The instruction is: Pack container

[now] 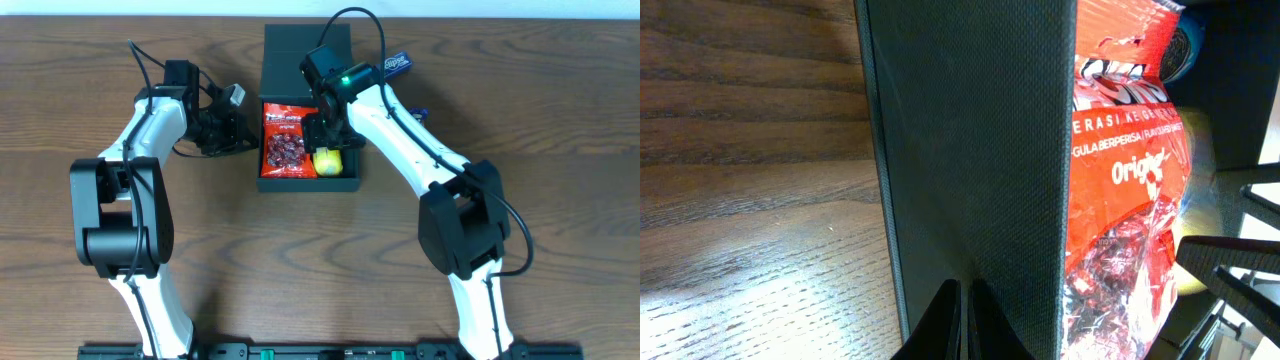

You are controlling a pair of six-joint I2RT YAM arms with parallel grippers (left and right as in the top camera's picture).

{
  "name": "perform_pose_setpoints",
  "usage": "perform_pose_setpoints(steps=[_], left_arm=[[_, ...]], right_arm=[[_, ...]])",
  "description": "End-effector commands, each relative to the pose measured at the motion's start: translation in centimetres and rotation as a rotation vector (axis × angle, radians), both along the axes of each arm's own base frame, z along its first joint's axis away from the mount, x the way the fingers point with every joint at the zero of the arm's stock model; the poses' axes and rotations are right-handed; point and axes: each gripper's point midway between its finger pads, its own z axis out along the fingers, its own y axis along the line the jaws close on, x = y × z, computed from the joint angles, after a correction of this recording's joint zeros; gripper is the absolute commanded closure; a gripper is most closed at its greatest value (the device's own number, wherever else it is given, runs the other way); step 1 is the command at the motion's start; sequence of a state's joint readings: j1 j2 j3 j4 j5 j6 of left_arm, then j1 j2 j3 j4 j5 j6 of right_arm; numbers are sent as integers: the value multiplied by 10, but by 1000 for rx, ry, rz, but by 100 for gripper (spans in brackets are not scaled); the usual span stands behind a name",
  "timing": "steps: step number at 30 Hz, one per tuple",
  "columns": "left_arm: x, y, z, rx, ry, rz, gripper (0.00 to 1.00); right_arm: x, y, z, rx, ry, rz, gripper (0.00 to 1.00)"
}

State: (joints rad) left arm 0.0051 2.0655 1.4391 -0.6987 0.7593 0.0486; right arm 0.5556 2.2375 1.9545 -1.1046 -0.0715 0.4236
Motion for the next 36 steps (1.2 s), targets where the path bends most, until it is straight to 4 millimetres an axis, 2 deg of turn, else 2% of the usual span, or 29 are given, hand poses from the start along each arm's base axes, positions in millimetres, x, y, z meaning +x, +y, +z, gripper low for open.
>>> perform_pose_setpoints(steps=[1,5,7,10,13,18,21,24,28,29,33,36], left_arm=[[-4,-4,-3,-15,18,-4,94],[-4,-4,-3,-15,17,-6,94],[-4,-4,-3,-15,17,-6,94],[-4,-4,-3,-15,17,-6,94],[-4,-4,-3,-15,18,-6,94],[-4,-4,-3,-15,18,-6,94],[-4,-4,-3,-15,18,-6,94],[-4,-4,-3,-15,18,-6,94],[-4,-4,-3,-15,21,-5,94],[-5,-4,-3,-15,22,-5,94],[-4,-4,-3,-15,21,-5,94],[-5,-4,-3,-15,22,-5,94]], right_arm=[[0,4,-2,-2,-1,1,22],[0,3,1,0,-4,1,22],[1,3,6,4,-12,-1,26],[7,1,18,17,-40,9,37],[17,-5,37,29,-89,-6,40],[56,-33,83,37,-258,-117,32],[86,-67,94,54,-328,-361,32],[116,-97,95,141,-350,-584,37],[142,-134,88,196,-363,-729,37],[145,-138,86,210,-359,-742,36],[169,-140,69,301,-335,-783,35],[194,-128,56,350,-316,-776,32]])
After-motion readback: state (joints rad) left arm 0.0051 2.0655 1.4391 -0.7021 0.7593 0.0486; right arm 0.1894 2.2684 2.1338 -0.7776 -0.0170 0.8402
